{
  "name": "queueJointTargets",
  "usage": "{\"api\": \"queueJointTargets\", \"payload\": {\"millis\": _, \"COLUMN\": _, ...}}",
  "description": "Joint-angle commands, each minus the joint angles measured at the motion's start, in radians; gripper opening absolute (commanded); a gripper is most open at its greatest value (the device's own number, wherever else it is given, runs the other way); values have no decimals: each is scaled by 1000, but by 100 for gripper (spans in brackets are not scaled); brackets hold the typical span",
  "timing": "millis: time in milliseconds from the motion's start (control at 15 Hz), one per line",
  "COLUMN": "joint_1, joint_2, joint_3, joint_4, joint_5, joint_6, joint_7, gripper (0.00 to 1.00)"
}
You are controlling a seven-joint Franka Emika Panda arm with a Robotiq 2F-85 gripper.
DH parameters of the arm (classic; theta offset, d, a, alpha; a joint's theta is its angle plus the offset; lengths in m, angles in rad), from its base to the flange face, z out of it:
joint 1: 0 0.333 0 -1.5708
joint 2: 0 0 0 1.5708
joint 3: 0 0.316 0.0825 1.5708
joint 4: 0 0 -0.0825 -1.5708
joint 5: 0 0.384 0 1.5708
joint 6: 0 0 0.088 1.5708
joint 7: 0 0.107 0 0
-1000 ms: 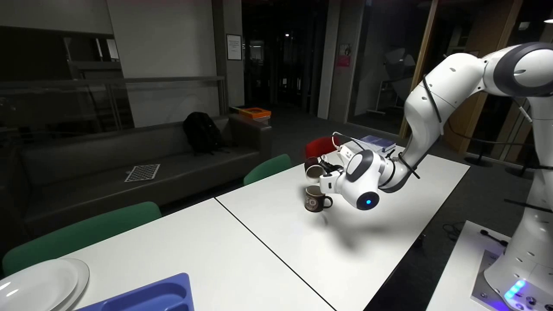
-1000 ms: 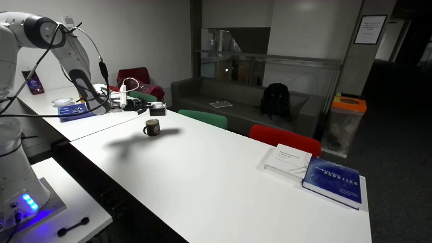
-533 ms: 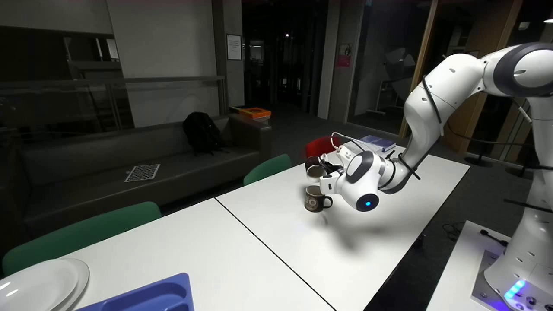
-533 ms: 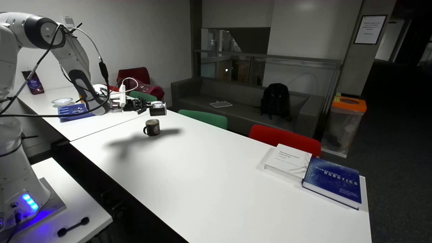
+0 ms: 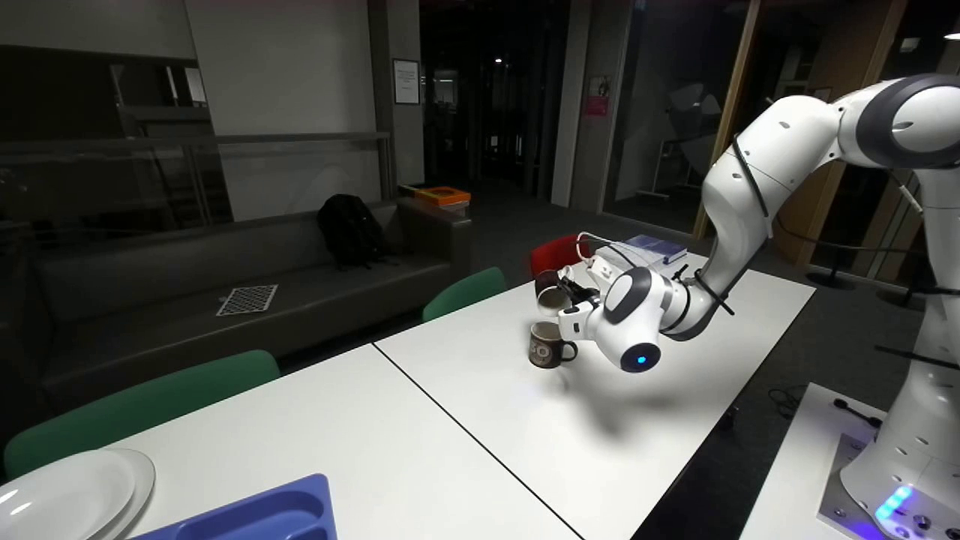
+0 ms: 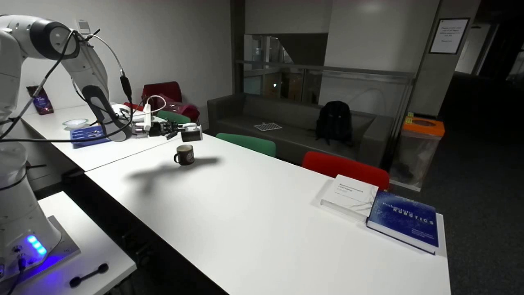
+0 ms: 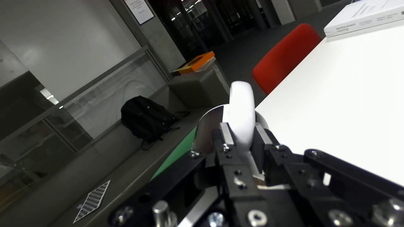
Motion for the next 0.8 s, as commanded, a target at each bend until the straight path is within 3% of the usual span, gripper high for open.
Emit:
{"api": "queueJointTargets", "payload": {"millis": 0, "joint_1": 13, "joint_2": -31, "joint_3": 5, "joint_4": -25, "joint_5": -14, "joint_6": -76, "joint_7": -34, "gripper": 5}}
{"api": "queueJointTargets", "payload": {"millis": 733, "joint_1": 27, "joint_2": -24, "joint_3": 6, "joint_4": -21, "joint_5": -8, "joint_6": -131, "joint_7": -55, "gripper": 5}}
